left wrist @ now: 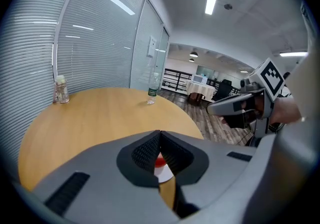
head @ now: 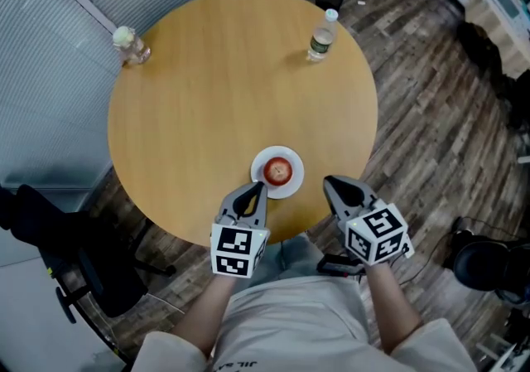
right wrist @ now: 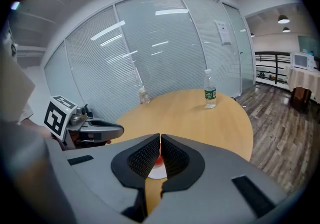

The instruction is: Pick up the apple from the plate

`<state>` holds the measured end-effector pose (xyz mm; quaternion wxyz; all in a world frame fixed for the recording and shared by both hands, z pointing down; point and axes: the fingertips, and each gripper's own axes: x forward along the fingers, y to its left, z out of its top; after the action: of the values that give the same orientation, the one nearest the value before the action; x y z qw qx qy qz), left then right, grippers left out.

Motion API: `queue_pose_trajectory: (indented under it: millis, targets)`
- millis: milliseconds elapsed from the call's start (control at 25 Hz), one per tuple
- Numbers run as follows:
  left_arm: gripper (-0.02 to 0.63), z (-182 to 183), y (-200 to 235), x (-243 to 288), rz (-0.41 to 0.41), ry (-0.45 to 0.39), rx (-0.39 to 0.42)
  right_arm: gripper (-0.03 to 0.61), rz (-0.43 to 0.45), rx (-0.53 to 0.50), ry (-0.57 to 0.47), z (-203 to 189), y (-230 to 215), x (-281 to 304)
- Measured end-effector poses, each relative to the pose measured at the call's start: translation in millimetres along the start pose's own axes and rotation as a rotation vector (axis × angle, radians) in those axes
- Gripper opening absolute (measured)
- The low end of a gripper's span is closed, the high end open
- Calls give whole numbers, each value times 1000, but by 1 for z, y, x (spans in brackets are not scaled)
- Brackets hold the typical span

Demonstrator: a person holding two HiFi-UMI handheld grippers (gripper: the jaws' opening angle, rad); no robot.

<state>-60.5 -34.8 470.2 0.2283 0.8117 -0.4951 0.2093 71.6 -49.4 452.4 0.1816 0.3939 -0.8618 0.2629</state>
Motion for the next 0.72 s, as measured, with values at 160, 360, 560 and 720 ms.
queue_pose_trajectory:
  millis: [160,360,560,720]
  targets:
    - [3,-12,3,8,12,32,-4,31,10,10,13,-6,0,7]
    - [4,-25,4,18,18,75,23,31,18,26,25,-11,0,13]
    - [127,-36,1,30,-11,126,29,31,27,36,40,-14,-2,18]
    - [237,-44,-7,43,-52,154,22,31,30,47,54,-17,-3,19]
